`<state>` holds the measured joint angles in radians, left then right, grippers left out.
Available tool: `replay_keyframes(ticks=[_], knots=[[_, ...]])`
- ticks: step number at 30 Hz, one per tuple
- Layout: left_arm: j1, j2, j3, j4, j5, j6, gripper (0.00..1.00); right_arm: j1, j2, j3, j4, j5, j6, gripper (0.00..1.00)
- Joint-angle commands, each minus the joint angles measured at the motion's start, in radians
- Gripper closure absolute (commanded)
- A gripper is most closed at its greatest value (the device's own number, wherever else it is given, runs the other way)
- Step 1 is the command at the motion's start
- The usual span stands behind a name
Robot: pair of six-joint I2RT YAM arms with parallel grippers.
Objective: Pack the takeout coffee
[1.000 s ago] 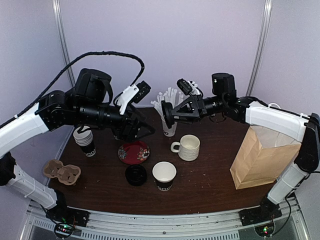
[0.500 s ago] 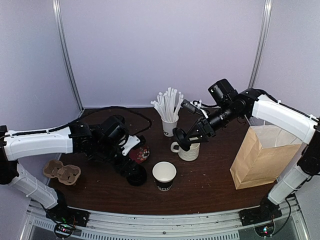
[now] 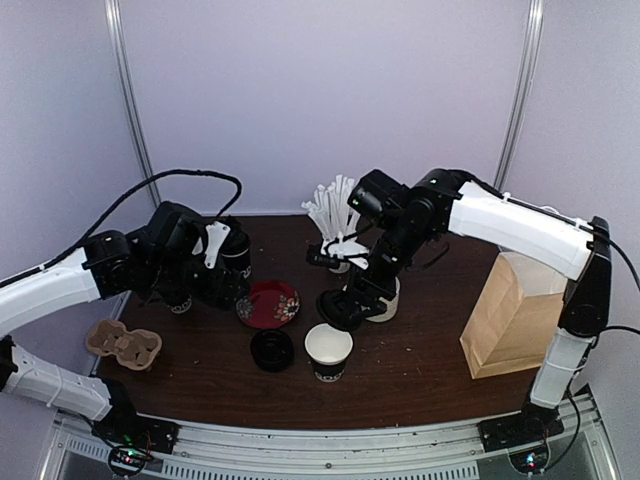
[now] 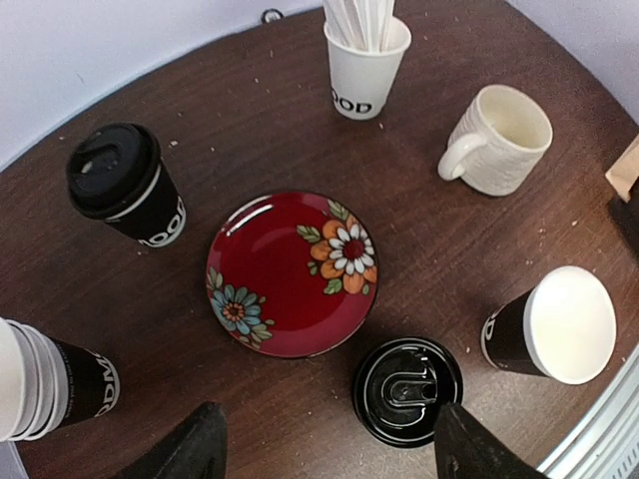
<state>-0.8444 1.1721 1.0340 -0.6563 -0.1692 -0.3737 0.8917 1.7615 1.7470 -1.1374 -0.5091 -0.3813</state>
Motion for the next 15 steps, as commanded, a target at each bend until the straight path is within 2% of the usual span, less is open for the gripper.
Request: replay_keyframes(ticks=[1, 15], knots=[[0.007, -0.075, -0.028, 0.027, -0.064, -0.042, 0.25, 0.056, 0.071, 0.076, -0.106, 0.156, -0.056, 0.27], [0.007, -0.098, -0.033, 0.011, -0.085, -0.048, 0.25, 0.184, 0.218, 0.191, -0.178, 0.345, -0.085, 0.25]])
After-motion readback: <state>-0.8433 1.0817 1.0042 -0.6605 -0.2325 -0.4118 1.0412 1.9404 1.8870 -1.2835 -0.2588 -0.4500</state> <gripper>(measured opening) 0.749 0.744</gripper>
